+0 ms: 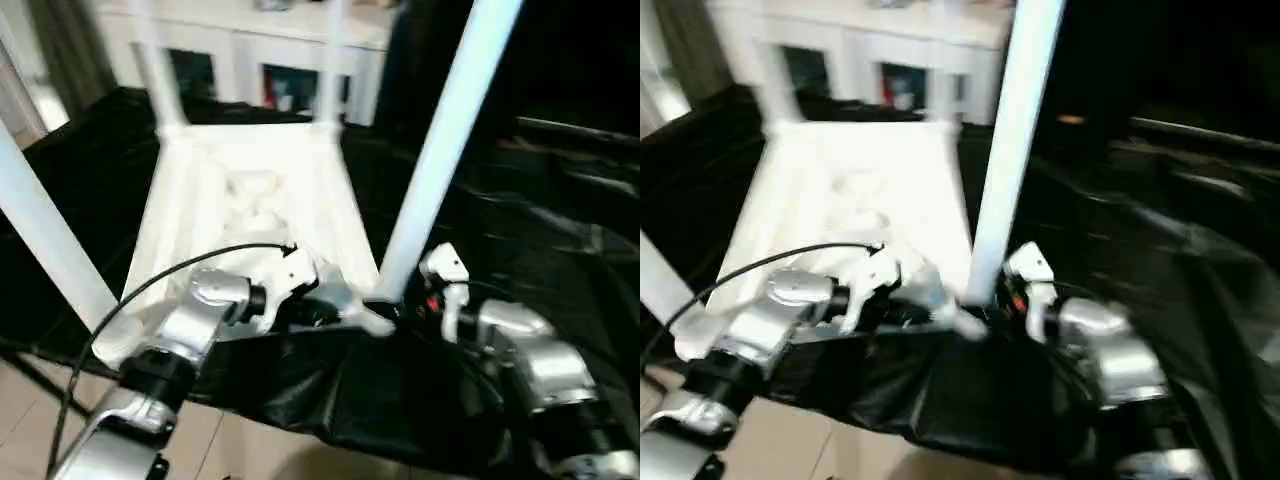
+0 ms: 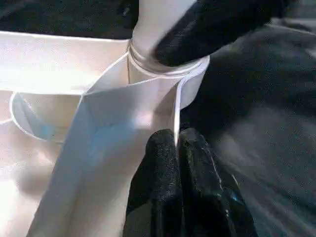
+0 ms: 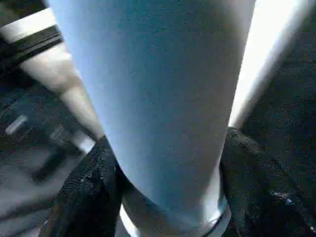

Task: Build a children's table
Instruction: Rotate leg to tighten

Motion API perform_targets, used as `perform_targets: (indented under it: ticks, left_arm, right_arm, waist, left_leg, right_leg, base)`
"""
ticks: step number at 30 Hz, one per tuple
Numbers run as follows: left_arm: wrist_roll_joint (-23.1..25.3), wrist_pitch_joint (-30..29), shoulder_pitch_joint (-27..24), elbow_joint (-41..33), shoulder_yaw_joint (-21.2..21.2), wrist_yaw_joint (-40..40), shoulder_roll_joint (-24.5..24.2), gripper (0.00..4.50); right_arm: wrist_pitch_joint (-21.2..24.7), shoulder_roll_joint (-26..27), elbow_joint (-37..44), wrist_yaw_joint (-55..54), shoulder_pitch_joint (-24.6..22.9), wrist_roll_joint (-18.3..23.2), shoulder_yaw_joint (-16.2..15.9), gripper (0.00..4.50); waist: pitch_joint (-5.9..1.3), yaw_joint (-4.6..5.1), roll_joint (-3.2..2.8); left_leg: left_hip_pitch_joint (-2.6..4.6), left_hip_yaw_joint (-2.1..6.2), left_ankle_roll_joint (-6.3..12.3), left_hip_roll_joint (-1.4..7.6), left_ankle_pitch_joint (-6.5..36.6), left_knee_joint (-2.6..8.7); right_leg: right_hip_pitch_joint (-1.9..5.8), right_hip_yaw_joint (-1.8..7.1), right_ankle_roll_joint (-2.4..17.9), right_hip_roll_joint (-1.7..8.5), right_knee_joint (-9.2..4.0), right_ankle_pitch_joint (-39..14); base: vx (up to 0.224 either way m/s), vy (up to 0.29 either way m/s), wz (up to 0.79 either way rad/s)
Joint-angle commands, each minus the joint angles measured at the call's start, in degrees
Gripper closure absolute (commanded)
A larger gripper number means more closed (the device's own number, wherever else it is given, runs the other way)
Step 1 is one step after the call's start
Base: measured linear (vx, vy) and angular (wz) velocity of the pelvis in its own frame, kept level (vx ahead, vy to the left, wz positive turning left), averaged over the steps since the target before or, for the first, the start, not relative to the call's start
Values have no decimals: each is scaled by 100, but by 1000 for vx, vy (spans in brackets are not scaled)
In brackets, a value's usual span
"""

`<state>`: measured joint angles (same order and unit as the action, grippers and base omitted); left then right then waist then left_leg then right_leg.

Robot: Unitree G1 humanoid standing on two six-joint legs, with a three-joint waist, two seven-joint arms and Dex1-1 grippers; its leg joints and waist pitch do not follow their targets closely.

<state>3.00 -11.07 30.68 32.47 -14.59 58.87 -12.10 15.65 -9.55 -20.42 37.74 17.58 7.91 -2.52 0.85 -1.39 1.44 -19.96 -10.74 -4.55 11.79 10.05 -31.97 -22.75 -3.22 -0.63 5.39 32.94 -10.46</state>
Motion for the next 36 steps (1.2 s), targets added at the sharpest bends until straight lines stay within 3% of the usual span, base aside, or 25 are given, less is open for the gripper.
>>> perform_targets:
  ticks: [1, 3, 4, 6, 8, 9, 10, 12, 13, 14, 16, 18, 22, 24, 26, 28, 29, 31, 33, 34, 35, 36]
  left_arm:
    - [-51, -87, 33, 141, -205, -409, 592, 450]
    - [-21, -108, 40, 144, -288, -480, 778, 450]
    - [-17, -105, 41, 147, -312, -501, 829, 450]
    - [-8, -94, 51, 149, -410, -535, 1005, 450]
    - [22, -100, 57, 159, -442, -559, 1074, 450]
    - [30, -99, 60, 164, -455, -533, 1070, 450]
    - [30, -99, 60, 164, -455, -533, 1070, 450]
    - [53, -105, 58, 184, -424, -461, 972, 450]
    - [65, -121, 59, 182, -405, -427, 912, 450]
    - [68, -140, 60, 177, -386, -383, 842, 450]
    - [63, -169, 59, 166, -373, -316, 771, 450]
    - [62, -200, 64, 145, -362, -48, 529, 450]
    - [65, -218, 67, 109, -376, 370, 203, 450]
    - [81, -175, 58, 91, -430, 595, 47, 450]
    - [62, -100, 16, 19, -517, 1026, -203, 450]
    - [37, -133, -12, -51, -578, 1298, -345, 450]
    - [15, -146, -33, -94, -606, 1445, -434, 450]
    - [-42, -171, -63, -162, -615, 1662, -573, 450]
    - [-78, -174, -68, -177, -597, 1746, -627, 450]
    - [-97, -185, -78, -203, -595, 1789, -653, 450]
    - [-100, -188, -81, -209, -596, 1796, -658, 450]
    - [-110, -196, -88, -227, -597, 1818, -671, 450]
  right_arm:
    - [287, 511, -397, -888, -134, -274, -253, 212]
    - [239, 733, -447, -1197, -93, -293, -215, 212]
    - [218, 785, -457, -1264, -82, -305, -218, 213]
    - [55, 855, -483, -1301, -21, -454, -383, 213]
    - [-161, 885, -500, -1216, 16, -484, -423, 213]
    - [-174, 883, -472, -1134, 15, -441, -409, 180]
    - [-174, 883, -472, -1134, 15, -441, -409, 160]
    - [-122, 816, -341, -896, 9, -275, -358, 167]
    - [-122, 758, -301, -825, 15, -255, -361, 164]
    - [-127, 667, -260, -692, 20, -235, -382, 130]
    - [-100, 571, -211, -507, 20, -183, -400, 130]
    - [-75, 210, -84, 202, 28, -70, -463, 130]
    - [-151, -364, 53, 1246, 36, 7, -582, 130]
    - [-195, -595, 74, 1590, 52, 47, -609, 130]
    - [-259, -946, 82, 2068, 91, 72, -646, 130]
    - [-230, -1116, 122, 2347, 102, 126, -653, 130]
    - [-211, -1217, 159, 2500, 101, 151, -669, 130]
    - [-209, -1391, 176, 2782, 118, 200, -711, 130]
    - [-240, -1455, 148, 2894, 144, 197, -724, 130]
    - [-261, -1459, 134, 2915, 152, 192, -721, 130]
    - [-264, -1459, 133, 2918, 152, 192, -720, 130]
    - [-273, -1461, 130, 2930, 153, 192, -717, 130]
  waist:
    - [-97, 57, 31]
    - [-117, 110, -14]
    - [-111, 151, -9]
    - [-78, 193, -66]
    - [-71, 256, -74]
    - [-67, 268, -97]
    - [-65, 291, -110]
    - [-65, 331, -116]
    - [-67, 331, -116]
    - [-62, 314, -93]
    - [-72, 302, -89]
    - [-89, 252, -39]
    - [-89, 207, -21]
    - [-117, 156, -3]
    - [-121, 105, -1]
    - [-125, 49, 8]
    - [-129, 24, 16]
    - [-160, -46, 21]
    - [-171, -98, 19]
    - [-197, -111, 41]
    - [-195, -127, 23]
    - [-196, -129, 30]
  left_leg:
    - [14, 155, -146, 61, 2616, 411]
    - [77, 196, -140, 63, 2843, 416]
    - [49, 209, -127, 66, 2912, 434]
    - [138, 229, -94, 64, 3315, 436]
    - [182, 246, -63, 69, 3580, 440]
    - [203, 257, -61, 79, 3657, 450]
    - [192, 262, -45, 83, 3689, 466]
    - [186, 270, -28, 103, 3777, 494]
    - [154, 271, -26, 106, 3697, 504]
    - [143, 259, -17, 101, 3605, 504]
    - [134, 246, 6, 98, 3499, 495]
    - [55, 206, 110, 112, 3086, 496]
    - [18, 174, 194, 112, 2875, 468]
    - [-34, 149, 241, 131, 2473, 455]
    - [0, 117, 265, 138, 2374, 438]
    - [-16, 108, 284, 149, 2186, 430]
    - [34, 65, 278, 154, 2136, 399]
    - [55, 32, 316, 172, 1782, 367]
    - [41, 4, 409, 168, 1495, 340]
    - [-1, 11, 464, 167, 1175, 327]
    - [-34, 22, 509, 164, 945, 324]
    - [-39, 23, 520, 166, 902, 321]
  right_leg:
    - [101, 55, 119, 248, -668, -3979]
    - [89, 9, 160, 252, -715, -3851]
    - [106, -9, 181, 241, -712, -3759]
    - [56, -81, 179, 224, -796, -3795]
    - [76, -151, 194, 219, -867, -3705]
    - [82, -170, 217, 218, -868, -3625]
    - [106, -182, 241, 214, -867, -3519]
    - [145, -203, 326, 253, -851, -3305]
    - [166, -178, 371, 277, -829, -3234]
    - [154, -150, 403, 293, -818, -3253]
    - [160, -127, 433, 308, -806, -3242]
    - [190, -64, 553, 328, -743, -3023]
    - [185, -20, 621, 344, -697, -3023]
    - [204, 24, 797, 336, -612, -2550]
    - [187, 38, 905, 328, -583, -2414]
    - [211, 51, 1010, 320, -524, -2152]
    - [169, 75, 1129, 317, -513, -2059]
    - [183, 99, 1334, 299, -423, -1453]
    - [198, 109, 1478, 273, -336, -990]
    - [258, 100, 1559, 275, -266, -591]
    - [290, 90, 1590, 274, -229, -348]
    - [301, 88, 1594, 277, -222, -295]
  base:
    - [0, 0, 0]
    - [0, 0, 0]
    - [0, 0, 0]
    - [0, 0, 0]
    - [0, 0, 0]
    - [0, 0, 0]
    - [0, 0, 0]
    - [0, 0, 0]
    - [0, 0, 0]
    - [0, 0, 0]
    - [0, 0, 0]
    - [0, 0, 0]
    - [0, 0, 0]
    - [0, 0, 0]
    - [0, 0, 0]
    - [26, -23, 5]
    - [51, -47, 10]
    - [70, -41, 16]
    - [67, -29, 12]
    - [0, 0, 0]
    - [0, 0, 0]
    - [0, 0, 0]
